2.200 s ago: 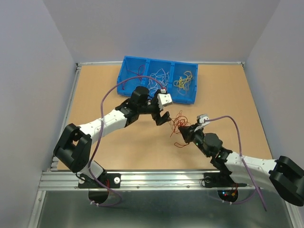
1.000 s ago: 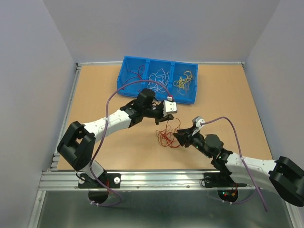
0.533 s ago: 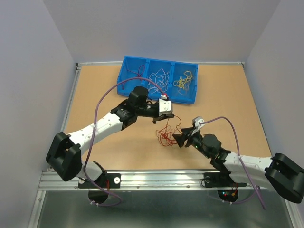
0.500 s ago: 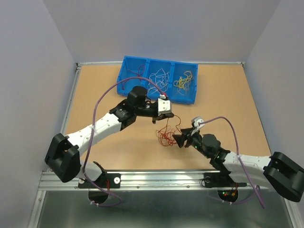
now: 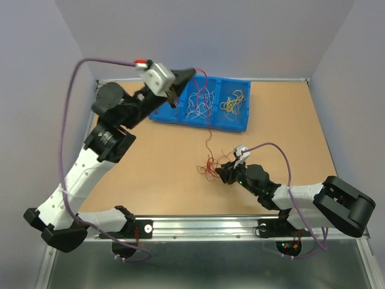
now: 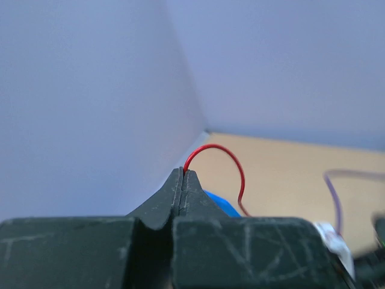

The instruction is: Untangle the cables

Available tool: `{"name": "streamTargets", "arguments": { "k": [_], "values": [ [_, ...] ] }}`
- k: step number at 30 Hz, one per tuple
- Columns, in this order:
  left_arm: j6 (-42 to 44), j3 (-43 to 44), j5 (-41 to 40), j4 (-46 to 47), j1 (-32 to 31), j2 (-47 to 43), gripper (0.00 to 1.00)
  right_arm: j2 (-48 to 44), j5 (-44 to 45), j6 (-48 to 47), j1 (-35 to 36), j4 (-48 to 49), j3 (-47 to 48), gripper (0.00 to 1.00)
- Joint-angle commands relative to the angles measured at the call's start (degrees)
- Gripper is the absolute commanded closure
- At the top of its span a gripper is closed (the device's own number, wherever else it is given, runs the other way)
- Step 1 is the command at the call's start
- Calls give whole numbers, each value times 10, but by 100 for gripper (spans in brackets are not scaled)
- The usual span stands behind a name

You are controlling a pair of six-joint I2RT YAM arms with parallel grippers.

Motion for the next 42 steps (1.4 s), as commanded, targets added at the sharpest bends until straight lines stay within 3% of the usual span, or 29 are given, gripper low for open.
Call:
{"name": "streamTargets", "arguments": {
  "k": [1,2,5,8,12,15,20,24,25,29,30,33,42],
  "values": [
    [-67,129,-256,5,19,-8,100,11,16,10,-3,46,31,60],
    [-72,148,-273,-3,19,0,100,10,14,11,-4,46,30,60],
    [-71,198,-346,-9,41,26,100,-2,19,13,-4,46,30,79],
    [-30,238,-426,32,69,57,100,-14,29,20,-3,45,23,89],
    [-20,323,-441,31,133,117,100,-36,55,29,-3,40,7,99],
    [-28,374,-440,11,159,155,100,-74,89,32,-3,32,-5,99],
    [-25,276,-371,61,164,125,100,-135,99,35,-4,22,-35,99],
    [-26,351,-408,26,177,175,100,-166,101,34,-3,12,-42,99],
    [-32,394,-405,-8,178,195,100,-165,85,27,-3,10,-41,94],
    [-51,377,-348,2,178,169,100,-137,-4,0,-3,12,-28,10],
    [-55,364,-338,13,178,161,100,-124,-18,-5,-4,16,-14,4],
    [-63,336,-320,39,179,140,100,-75,-47,-20,-3,17,24,0],
    [-51,382,-321,46,179,156,100,69,-105,-39,-3,23,116,0]
  ]
}}
